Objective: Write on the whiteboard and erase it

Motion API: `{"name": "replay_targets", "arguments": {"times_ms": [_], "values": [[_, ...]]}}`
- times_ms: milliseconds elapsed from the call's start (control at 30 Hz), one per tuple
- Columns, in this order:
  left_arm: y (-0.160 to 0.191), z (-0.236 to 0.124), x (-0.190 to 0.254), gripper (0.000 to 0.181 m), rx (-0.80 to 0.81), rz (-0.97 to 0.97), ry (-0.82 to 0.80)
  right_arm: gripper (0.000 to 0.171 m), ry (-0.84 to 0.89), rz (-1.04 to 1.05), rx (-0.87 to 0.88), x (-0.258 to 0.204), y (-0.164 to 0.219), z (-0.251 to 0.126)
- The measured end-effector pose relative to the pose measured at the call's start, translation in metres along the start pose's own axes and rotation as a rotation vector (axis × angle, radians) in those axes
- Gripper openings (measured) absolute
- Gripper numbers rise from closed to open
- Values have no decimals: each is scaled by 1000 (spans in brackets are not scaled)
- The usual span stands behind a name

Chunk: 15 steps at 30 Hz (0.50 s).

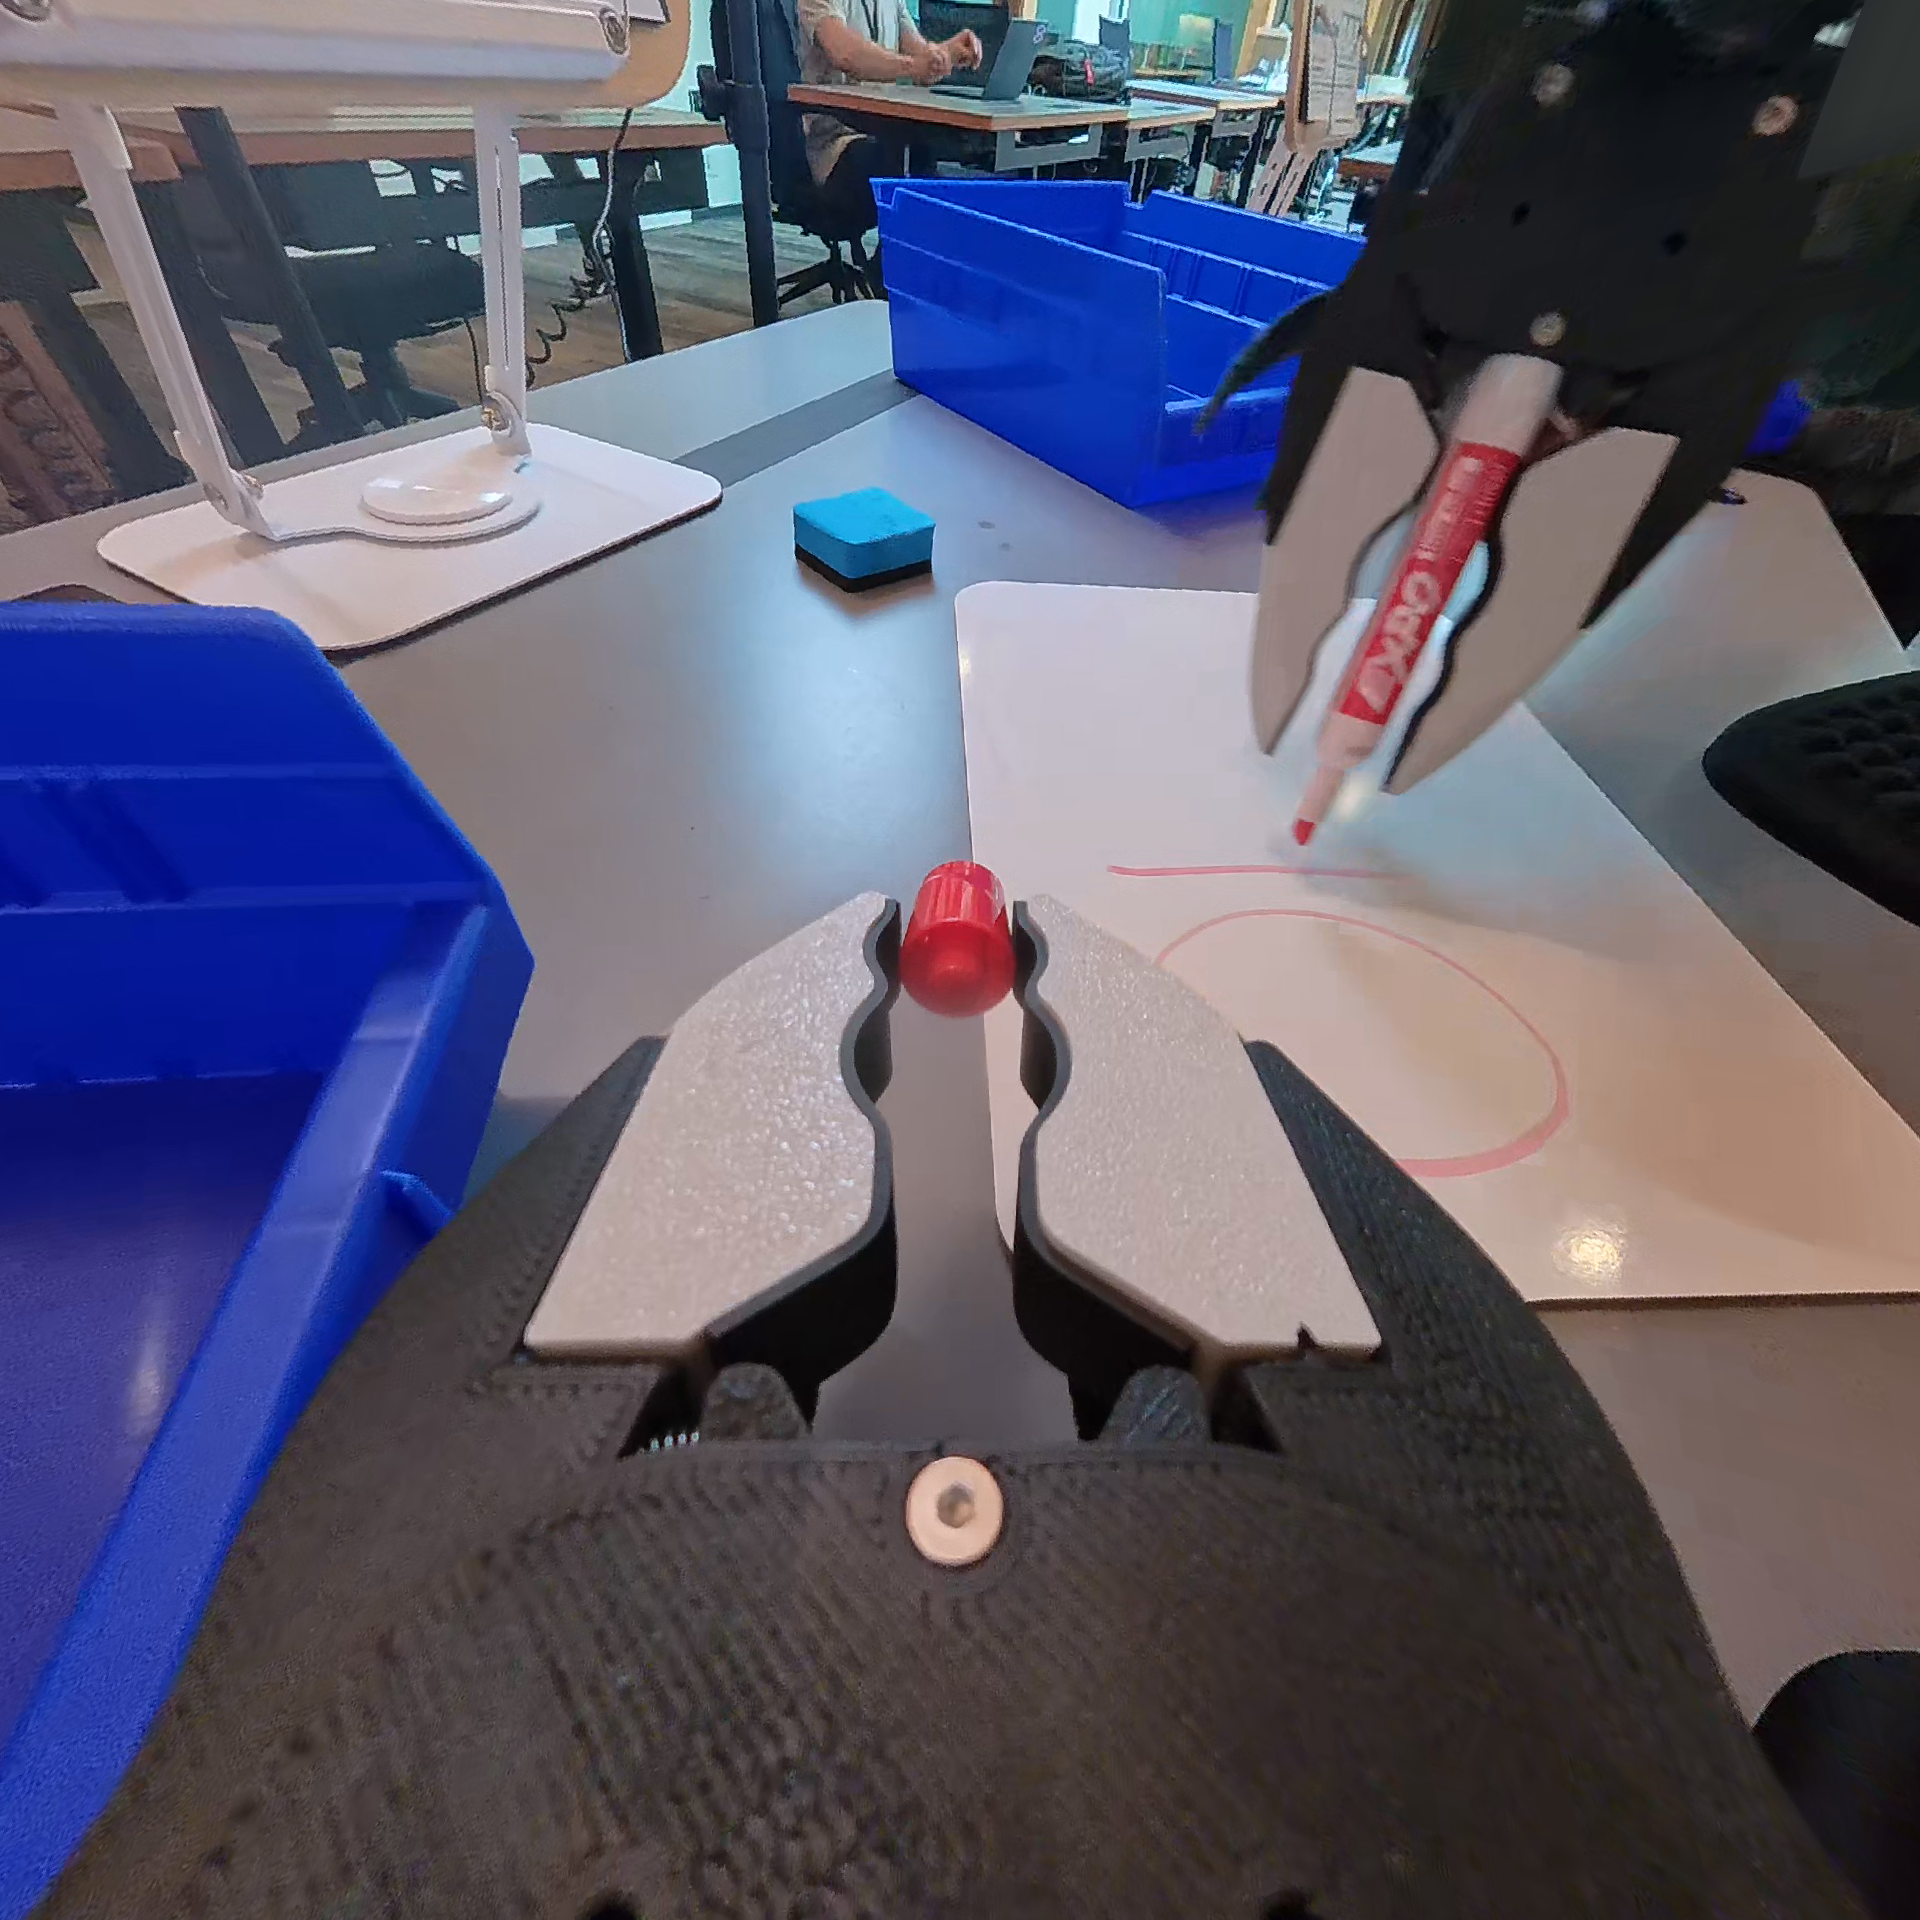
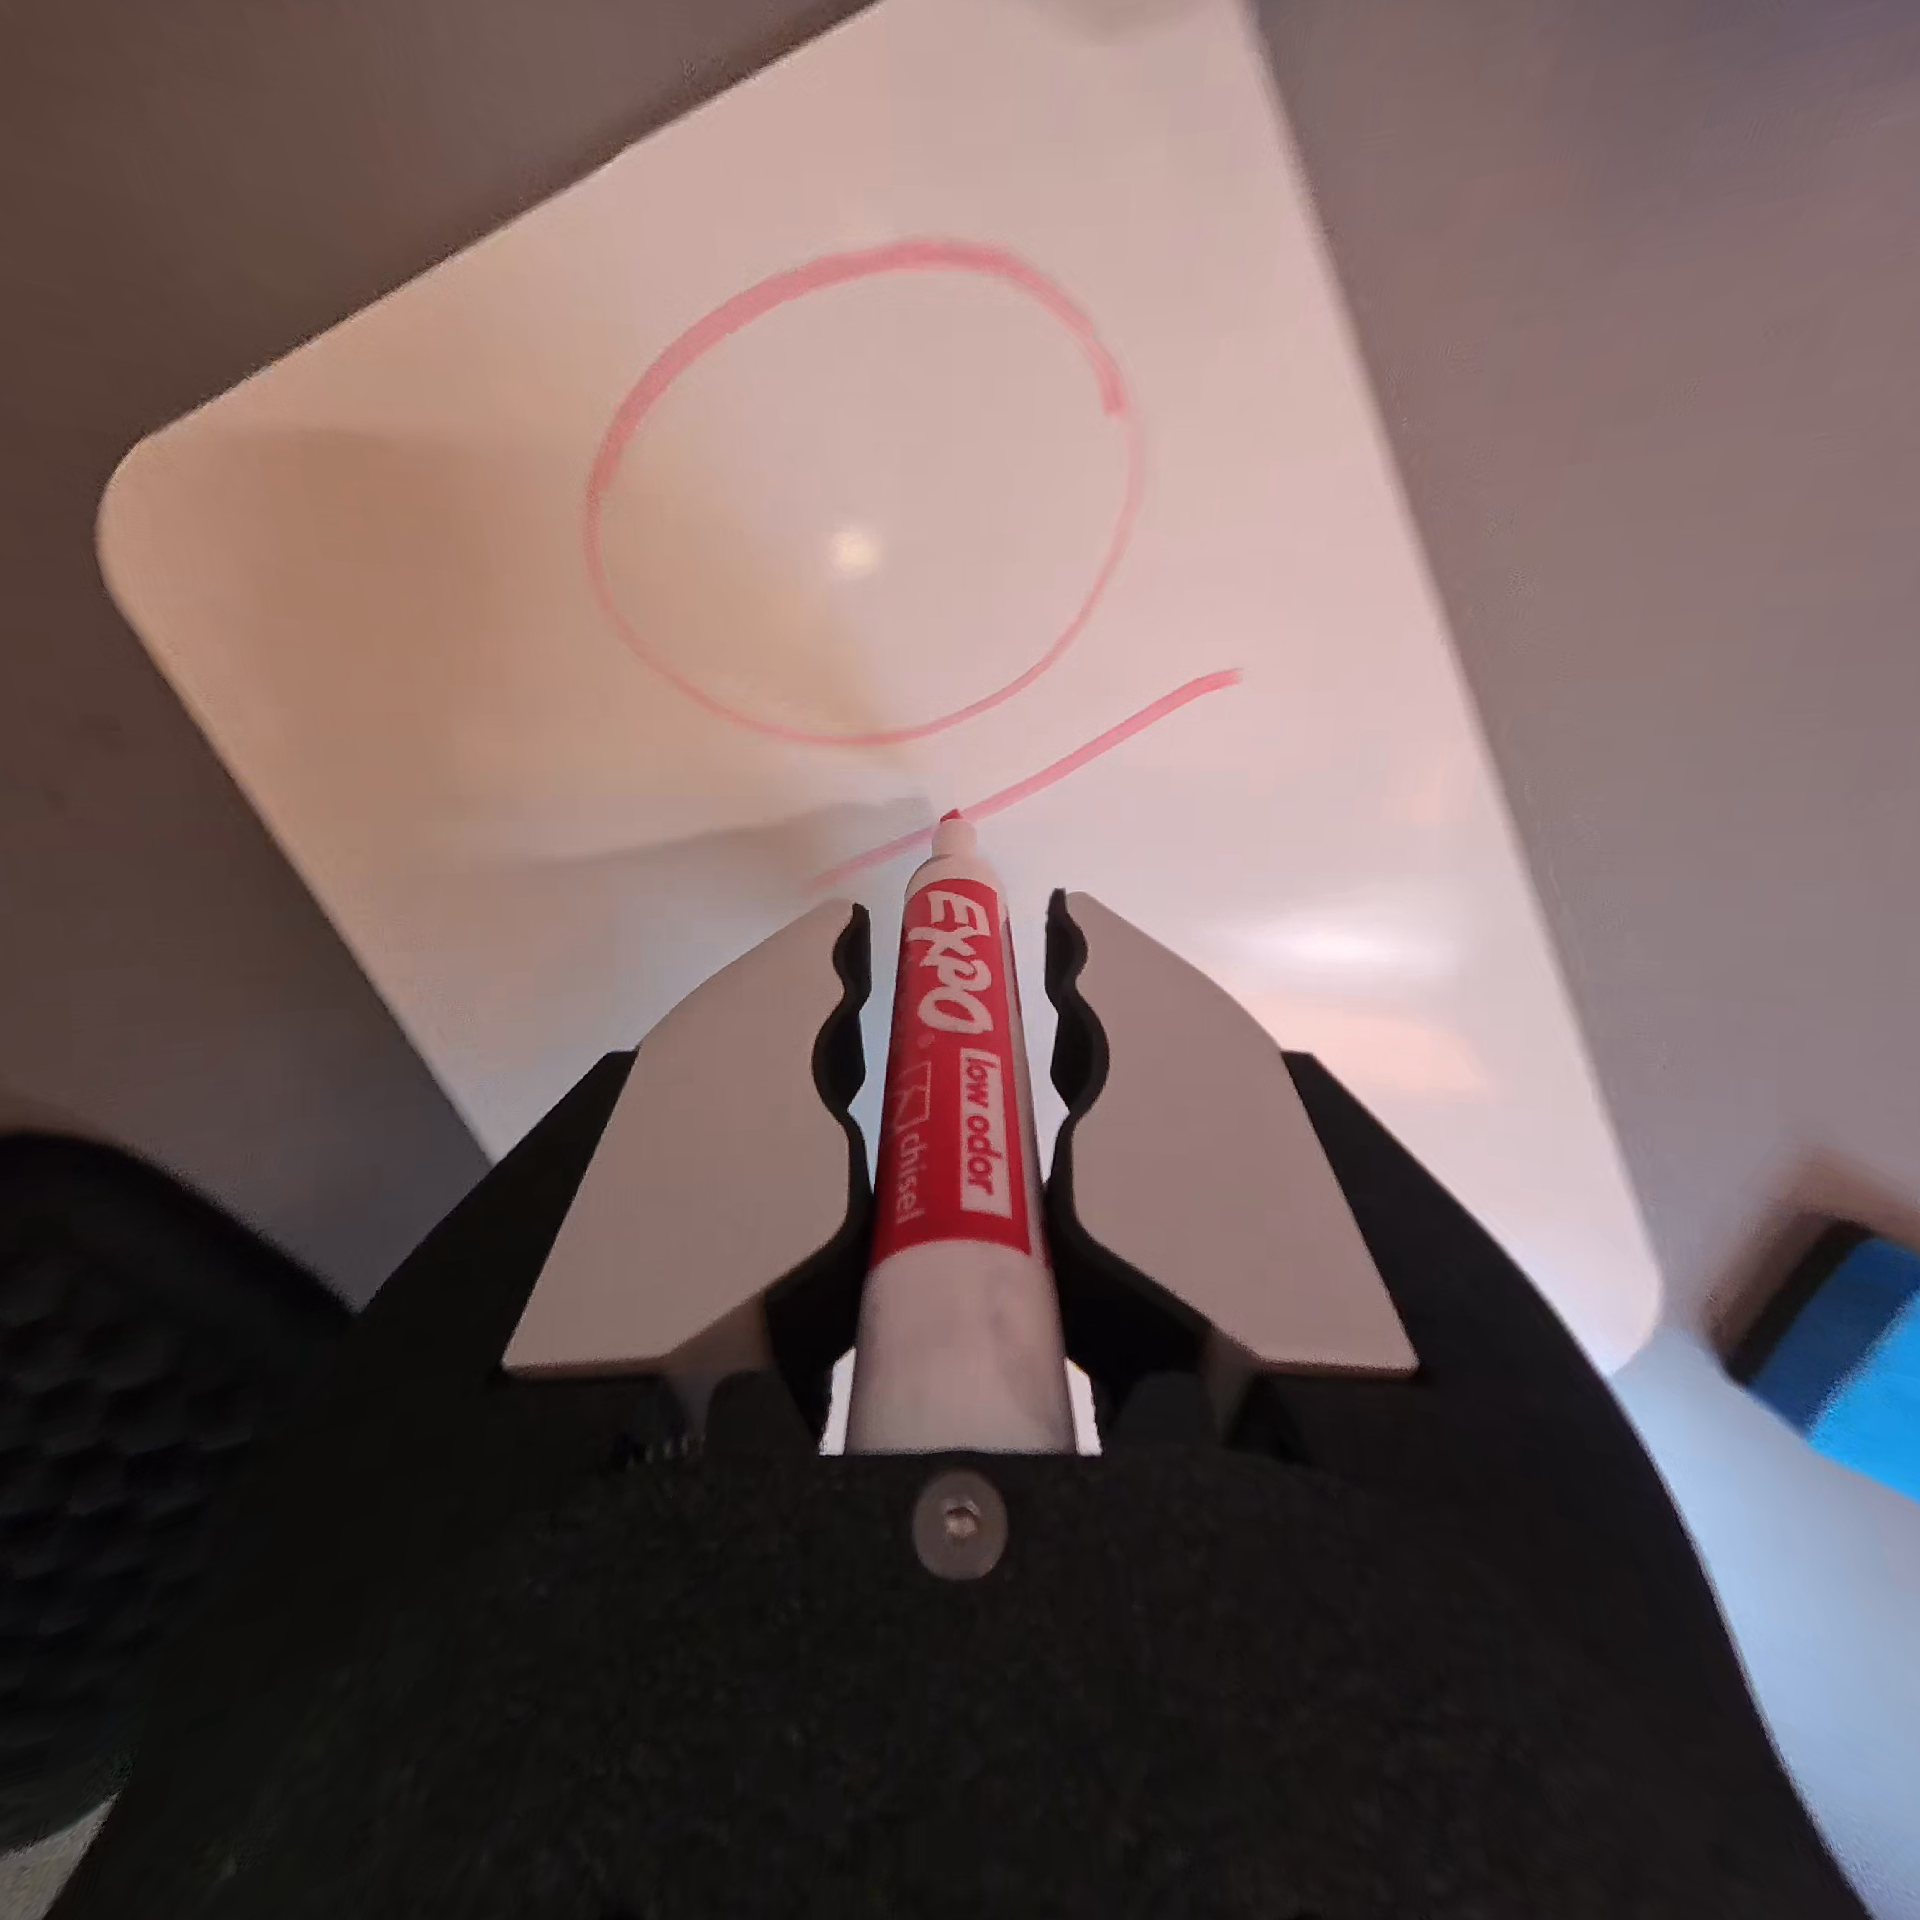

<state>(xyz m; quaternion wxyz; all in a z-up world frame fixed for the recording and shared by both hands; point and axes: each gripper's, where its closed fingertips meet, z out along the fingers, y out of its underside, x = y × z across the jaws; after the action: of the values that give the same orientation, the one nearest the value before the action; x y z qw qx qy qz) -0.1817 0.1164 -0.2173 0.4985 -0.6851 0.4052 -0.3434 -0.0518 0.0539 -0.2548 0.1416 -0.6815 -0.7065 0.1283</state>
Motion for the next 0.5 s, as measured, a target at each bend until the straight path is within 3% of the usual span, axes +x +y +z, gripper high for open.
{"name": "replay_targets", "arguments": {"times_ms": [200, 500], "values": [[-1, -1, 0, 20, 5, 1, 0, 33, 38, 15, 35, 48, -20, 10], [-1, -1, 0, 20, 4, -3, 3, 33, 17, 10, -14, 56, -17, 21]]}}
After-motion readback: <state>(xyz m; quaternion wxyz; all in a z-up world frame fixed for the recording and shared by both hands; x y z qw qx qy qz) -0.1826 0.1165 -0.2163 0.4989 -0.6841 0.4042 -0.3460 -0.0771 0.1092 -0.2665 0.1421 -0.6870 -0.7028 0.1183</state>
